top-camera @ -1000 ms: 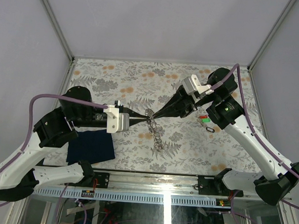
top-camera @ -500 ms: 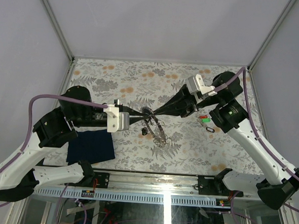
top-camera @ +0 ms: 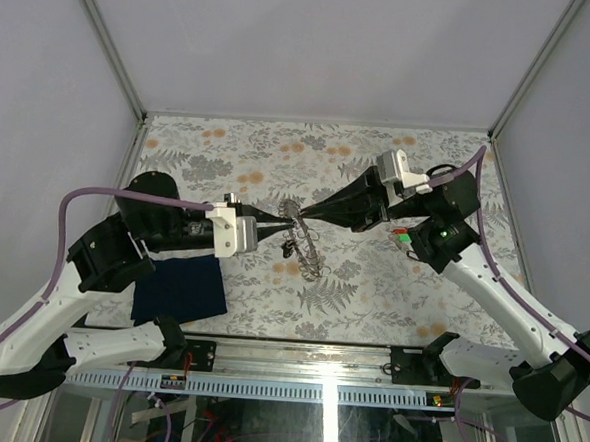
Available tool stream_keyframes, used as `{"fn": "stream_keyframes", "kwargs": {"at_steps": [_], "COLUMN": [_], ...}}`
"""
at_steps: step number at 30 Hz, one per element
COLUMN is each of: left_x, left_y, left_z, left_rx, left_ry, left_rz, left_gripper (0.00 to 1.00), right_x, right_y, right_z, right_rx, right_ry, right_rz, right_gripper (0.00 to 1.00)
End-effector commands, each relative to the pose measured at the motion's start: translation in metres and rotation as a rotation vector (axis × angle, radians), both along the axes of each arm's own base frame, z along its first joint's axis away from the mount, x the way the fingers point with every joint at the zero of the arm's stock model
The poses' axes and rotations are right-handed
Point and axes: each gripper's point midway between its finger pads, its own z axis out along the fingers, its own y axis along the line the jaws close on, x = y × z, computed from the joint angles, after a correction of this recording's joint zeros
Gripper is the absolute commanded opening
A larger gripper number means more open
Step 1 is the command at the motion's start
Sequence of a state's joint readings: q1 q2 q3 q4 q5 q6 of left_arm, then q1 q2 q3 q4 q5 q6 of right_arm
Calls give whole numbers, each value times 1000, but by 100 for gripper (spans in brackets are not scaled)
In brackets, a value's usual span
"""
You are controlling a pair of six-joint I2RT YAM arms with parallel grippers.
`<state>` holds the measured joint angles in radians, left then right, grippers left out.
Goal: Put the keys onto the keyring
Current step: Insert the key onto the keyring.
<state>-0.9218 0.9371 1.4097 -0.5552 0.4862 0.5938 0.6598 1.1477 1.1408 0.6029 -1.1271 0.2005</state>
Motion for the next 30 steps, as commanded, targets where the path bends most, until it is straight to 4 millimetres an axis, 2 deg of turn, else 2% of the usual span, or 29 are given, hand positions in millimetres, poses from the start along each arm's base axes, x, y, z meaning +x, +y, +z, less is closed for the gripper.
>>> {"fn": "stream_keyframes", "kwargs": {"at_steps": [1,11,15,20,30], "left_x": [4,25,30,28,11], "left_y": [-1,-2,-2,3,13], "left_z": [9,6,6,24,58], "left_rx": [-71,-121,-136,-230,-419], "left_ry": [10,19,26,27,24], "left_rz": [30,134,161,172,121], "left_gripper": [4,4,13,27,30], "right_x": [-2,-7,-11,-11,-14], "right_y": [-17,-24,-28,-28,-26], "right_z": [59,69,72,66,53], "right_rx": [255,392,424,416,346], "right_ry": [-46,79,94,88,18], "right_rz": [-97,-35,-12,-21,-45], "right_gripper": [0,0,0,0,0]}}
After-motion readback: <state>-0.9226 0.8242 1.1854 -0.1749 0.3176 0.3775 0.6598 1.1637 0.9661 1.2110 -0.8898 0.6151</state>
